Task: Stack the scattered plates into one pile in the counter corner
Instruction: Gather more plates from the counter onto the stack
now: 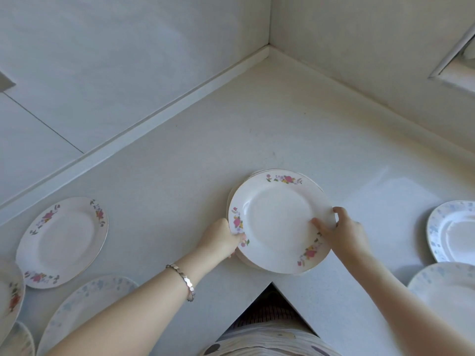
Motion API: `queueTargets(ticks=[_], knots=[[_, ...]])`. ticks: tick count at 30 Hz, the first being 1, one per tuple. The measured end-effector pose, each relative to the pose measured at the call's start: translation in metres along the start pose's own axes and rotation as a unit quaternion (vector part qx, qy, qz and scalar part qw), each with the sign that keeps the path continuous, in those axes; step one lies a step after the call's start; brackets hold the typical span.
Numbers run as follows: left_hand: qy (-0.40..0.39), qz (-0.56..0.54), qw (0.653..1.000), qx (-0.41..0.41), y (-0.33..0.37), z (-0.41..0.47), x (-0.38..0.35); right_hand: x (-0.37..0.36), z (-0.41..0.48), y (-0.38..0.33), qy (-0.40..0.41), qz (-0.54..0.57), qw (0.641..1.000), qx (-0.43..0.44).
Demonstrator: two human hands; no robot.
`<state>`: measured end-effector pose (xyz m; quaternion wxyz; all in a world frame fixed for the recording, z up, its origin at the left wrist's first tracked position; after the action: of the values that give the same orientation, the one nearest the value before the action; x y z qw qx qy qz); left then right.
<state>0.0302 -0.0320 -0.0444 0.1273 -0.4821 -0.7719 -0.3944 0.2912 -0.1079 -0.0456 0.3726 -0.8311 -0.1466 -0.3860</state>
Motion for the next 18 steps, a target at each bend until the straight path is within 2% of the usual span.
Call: queueTargets(ticks=[5, 10, 12, 15, 18], knots=[[0.08, 0.126, 0.989, -0.016, 0.009, -0.006, 0.005, 0.001, 0.004, -0.01, 0.029, -0.121, 0.992, 0.022], [0.114, 0.103, 0.988, -0.03, 0.006, -0.016, -0.008, 0.007, 0.002, -0.021, 0.024, -0.182, 0.983, 0.022], [0.109, 0.084, 0.99, -0.026, 0.003, -0.018, -0.007, 0.008, -0.001, -0.043, 0.029, -0.198, 0.977, 0.072], [0.119, 0.065, 0.991, -0.003, -0.013, -0.023, 0.01, -0.012, -0.017, -0.089, -0.033, -0.176, 0.963, 0.204], [0.177, 0.048, 0.983, 0.03, -0.053, -0.034, 0.043, -0.054, -0.051, -0.138, -0.161, -0.15, 0.929, 0.298]])
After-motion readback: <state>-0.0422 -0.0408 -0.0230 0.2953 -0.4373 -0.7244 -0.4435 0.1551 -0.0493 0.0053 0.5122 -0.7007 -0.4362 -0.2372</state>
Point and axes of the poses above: each hand's wrist, its own z-axis towards the middle knuckle, its own x-axis out of the back of the hand, y = z × x, the point moved 6 cm from there along z, towards the middle knuckle, and after that the axes turned 2 degrees about -y, right-handed, at the moved point
